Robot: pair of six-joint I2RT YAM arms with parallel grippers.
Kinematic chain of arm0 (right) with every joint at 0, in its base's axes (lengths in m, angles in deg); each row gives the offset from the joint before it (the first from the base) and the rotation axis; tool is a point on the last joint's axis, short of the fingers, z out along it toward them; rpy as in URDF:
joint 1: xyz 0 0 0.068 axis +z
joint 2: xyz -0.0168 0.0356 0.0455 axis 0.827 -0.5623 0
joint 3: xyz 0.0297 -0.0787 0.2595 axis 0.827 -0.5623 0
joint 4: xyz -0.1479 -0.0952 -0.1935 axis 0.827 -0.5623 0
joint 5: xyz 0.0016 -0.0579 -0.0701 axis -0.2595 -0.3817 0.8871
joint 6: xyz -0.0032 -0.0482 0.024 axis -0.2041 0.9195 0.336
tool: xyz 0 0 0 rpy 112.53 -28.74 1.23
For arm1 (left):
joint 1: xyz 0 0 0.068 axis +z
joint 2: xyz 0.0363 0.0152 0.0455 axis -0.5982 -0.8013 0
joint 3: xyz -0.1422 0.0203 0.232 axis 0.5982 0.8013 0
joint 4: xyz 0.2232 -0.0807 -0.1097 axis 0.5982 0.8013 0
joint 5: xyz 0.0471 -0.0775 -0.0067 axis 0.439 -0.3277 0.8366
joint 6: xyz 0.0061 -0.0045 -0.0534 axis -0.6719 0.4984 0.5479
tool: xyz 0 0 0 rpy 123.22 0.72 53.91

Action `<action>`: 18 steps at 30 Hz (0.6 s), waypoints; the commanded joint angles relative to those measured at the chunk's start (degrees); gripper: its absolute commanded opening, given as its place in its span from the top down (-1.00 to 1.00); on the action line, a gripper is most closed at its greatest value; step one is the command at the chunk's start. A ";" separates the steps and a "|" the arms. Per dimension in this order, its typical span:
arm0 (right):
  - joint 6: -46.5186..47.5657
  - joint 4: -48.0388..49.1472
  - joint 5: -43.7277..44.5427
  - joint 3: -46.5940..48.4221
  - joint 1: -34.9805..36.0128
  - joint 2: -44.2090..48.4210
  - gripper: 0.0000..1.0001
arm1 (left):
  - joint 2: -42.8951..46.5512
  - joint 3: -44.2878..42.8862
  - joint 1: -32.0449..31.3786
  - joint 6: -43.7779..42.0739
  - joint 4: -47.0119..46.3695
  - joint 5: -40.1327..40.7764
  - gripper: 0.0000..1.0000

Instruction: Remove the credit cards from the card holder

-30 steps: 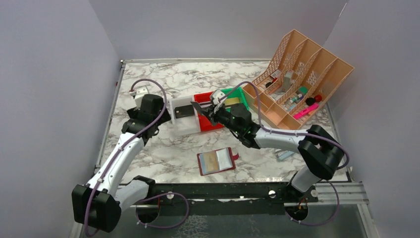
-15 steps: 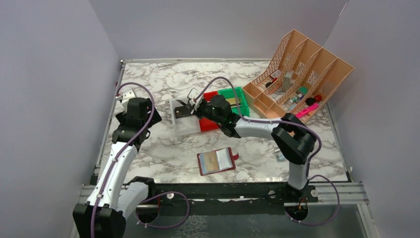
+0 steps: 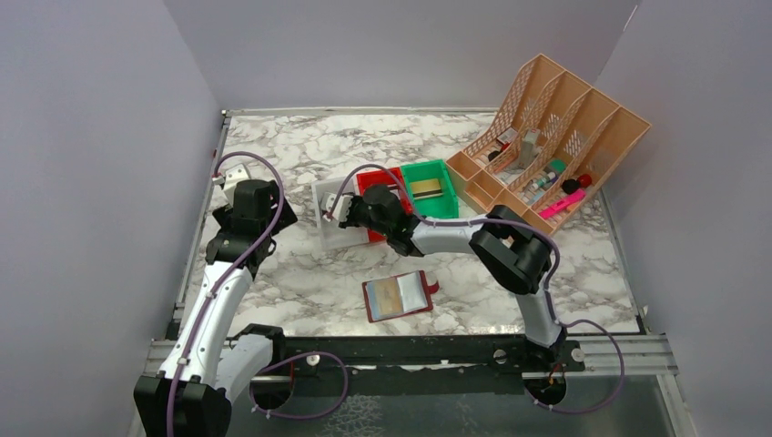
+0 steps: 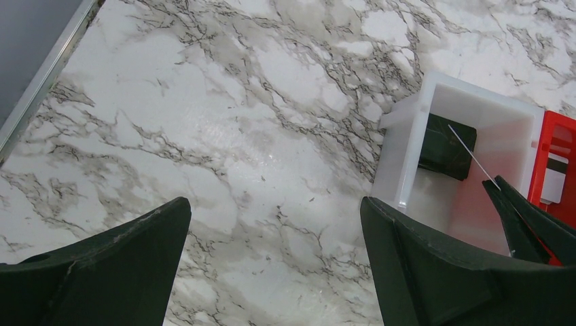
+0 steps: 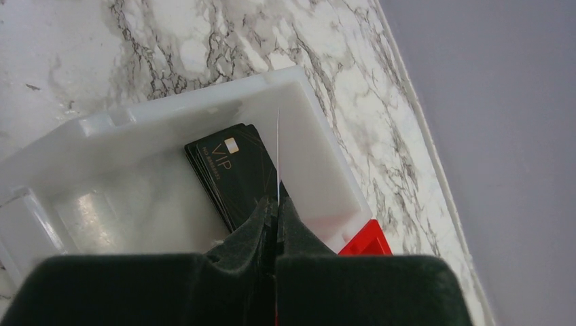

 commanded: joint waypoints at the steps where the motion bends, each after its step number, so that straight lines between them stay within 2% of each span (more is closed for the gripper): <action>1: 6.33 -1.04 2.37 3.00 0.33 -2.14 0.94 | 0.87 0.82 0.50 -0.51 -1.21 -0.99 -0.98; 18: 15.05 -3.67 5.62 8.40 1.61 -8.78 0.80 | 1.48 0.91 0.50 -0.84 -1.44 -1.52 -0.98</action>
